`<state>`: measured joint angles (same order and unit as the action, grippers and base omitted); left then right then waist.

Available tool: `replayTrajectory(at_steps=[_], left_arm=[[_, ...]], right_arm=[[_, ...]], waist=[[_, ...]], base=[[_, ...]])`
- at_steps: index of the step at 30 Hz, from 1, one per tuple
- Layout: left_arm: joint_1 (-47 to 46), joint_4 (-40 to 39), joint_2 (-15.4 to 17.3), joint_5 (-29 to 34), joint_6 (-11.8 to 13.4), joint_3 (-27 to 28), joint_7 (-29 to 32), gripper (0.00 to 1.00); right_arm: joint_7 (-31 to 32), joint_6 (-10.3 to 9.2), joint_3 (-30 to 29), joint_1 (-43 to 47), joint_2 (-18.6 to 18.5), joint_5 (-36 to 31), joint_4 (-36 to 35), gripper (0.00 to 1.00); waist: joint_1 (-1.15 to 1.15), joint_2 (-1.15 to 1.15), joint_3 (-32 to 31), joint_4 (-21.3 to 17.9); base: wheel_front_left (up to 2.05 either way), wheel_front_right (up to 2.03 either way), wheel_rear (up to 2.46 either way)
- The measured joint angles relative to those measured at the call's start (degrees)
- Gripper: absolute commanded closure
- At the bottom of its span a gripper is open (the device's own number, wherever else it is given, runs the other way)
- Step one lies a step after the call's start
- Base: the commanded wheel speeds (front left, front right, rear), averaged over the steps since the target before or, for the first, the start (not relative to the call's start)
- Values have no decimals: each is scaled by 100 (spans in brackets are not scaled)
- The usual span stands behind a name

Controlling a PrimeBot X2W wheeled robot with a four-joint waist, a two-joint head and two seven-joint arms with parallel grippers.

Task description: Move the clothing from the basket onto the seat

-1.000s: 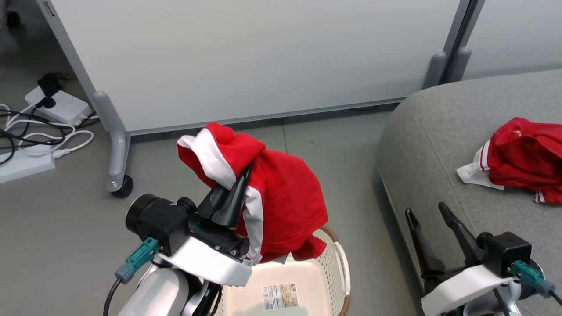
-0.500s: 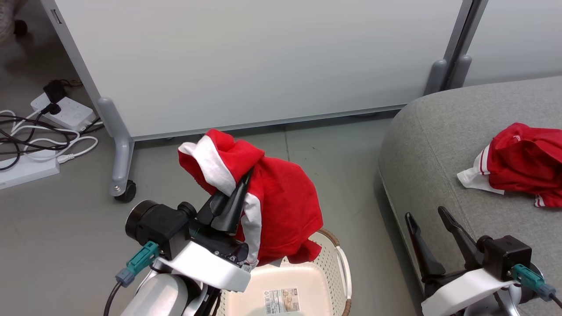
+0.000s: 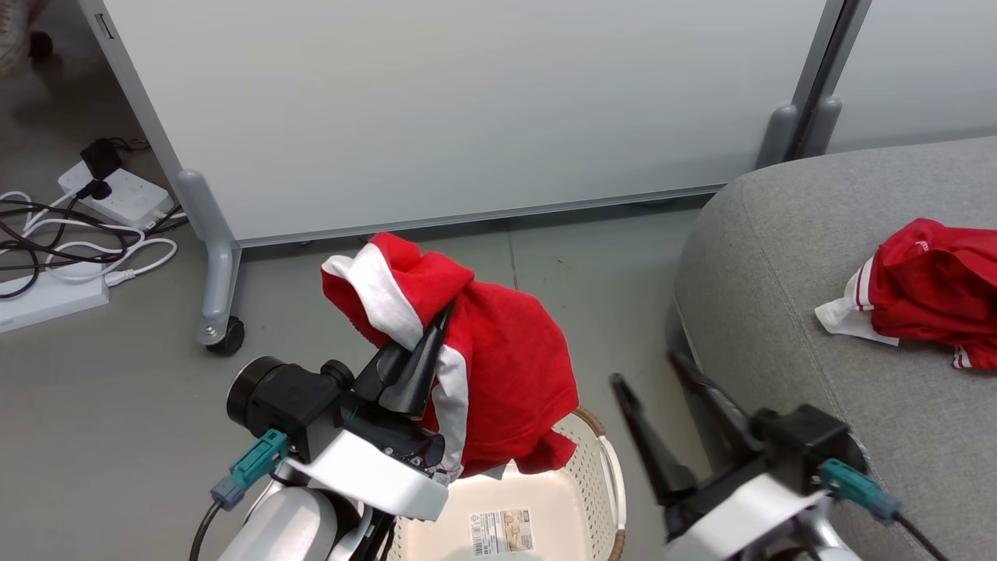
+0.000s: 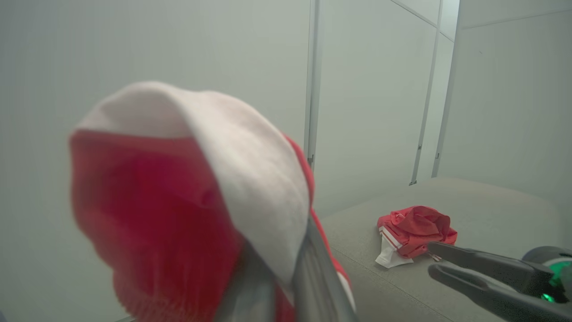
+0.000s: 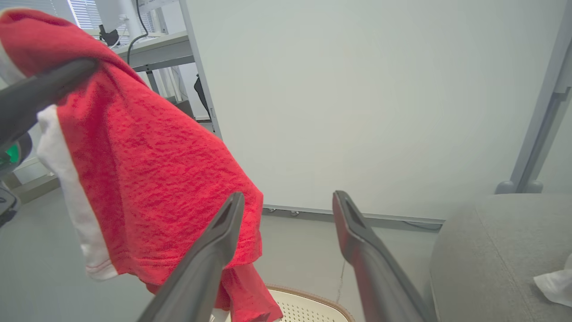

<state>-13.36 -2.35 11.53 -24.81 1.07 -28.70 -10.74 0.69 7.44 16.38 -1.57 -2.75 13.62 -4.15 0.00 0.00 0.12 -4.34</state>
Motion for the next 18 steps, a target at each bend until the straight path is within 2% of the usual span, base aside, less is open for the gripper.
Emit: replayTrajectory(at_steps=[5, 12, 18], left_arm=[[-30, 30, -4, 0, -5, -49, 8, 100], [-136, 101, -92, 1, -60, -205, 12, 100], [-242, 181, -176, 3, -127, -342, 4, 100]], right_arm=[[30, 0, 787, -472, 4, 221, 35, 0], [82, 0, 1887, -1198, 7, 525, 535, 0], [-8, -1, 2454, -1708, 2, 781, 1094, 0]], waist=[[0, 0, 23, 21], [0, 0, 96, 125], [0, 0, 128, 263]], base=[[0, 0, 0], [0, 0, 0], [0, 0, 0]])
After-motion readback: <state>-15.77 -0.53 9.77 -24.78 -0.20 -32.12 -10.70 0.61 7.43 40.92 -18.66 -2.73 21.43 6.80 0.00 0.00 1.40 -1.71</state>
